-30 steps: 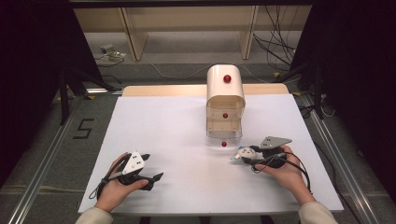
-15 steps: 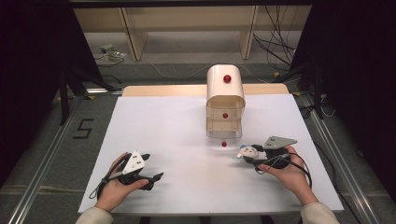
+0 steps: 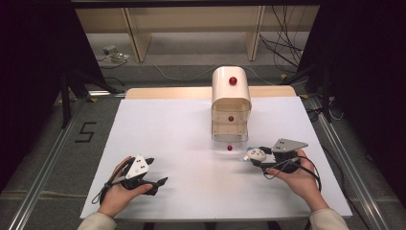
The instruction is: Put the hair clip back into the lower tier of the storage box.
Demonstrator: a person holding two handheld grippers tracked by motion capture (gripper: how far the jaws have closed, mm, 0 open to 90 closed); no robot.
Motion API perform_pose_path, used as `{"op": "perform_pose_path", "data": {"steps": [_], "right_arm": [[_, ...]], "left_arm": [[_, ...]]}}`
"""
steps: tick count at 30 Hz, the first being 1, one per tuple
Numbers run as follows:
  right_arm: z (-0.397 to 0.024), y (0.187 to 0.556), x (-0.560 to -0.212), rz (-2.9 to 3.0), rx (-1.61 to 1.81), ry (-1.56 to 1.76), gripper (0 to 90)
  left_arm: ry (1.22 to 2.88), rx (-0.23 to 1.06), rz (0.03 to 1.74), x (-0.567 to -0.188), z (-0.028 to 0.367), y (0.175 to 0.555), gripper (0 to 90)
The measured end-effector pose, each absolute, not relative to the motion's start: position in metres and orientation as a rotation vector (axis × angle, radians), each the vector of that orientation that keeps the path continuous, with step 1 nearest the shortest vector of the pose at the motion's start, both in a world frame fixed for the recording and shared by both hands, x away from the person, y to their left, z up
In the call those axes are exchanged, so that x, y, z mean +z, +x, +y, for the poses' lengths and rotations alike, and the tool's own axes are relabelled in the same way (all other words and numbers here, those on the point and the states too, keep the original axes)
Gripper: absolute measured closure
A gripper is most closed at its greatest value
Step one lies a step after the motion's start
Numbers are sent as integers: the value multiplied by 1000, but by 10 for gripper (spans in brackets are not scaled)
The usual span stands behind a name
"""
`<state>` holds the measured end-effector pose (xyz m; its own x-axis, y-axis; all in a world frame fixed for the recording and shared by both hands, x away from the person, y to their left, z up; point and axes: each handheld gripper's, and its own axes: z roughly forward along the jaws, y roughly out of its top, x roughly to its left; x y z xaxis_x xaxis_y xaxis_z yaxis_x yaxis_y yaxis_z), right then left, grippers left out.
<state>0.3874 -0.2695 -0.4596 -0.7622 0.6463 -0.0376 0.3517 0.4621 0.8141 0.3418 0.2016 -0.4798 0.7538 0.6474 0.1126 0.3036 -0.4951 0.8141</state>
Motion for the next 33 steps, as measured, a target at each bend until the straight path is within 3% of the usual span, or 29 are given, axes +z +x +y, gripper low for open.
{"op": "perform_pose_path", "data": {"steps": [33], "right_arm": [[-267,386,-442,2326,1239,829,412]], "left_arm": [[2113,520,706,-480,201,342,164]]}}
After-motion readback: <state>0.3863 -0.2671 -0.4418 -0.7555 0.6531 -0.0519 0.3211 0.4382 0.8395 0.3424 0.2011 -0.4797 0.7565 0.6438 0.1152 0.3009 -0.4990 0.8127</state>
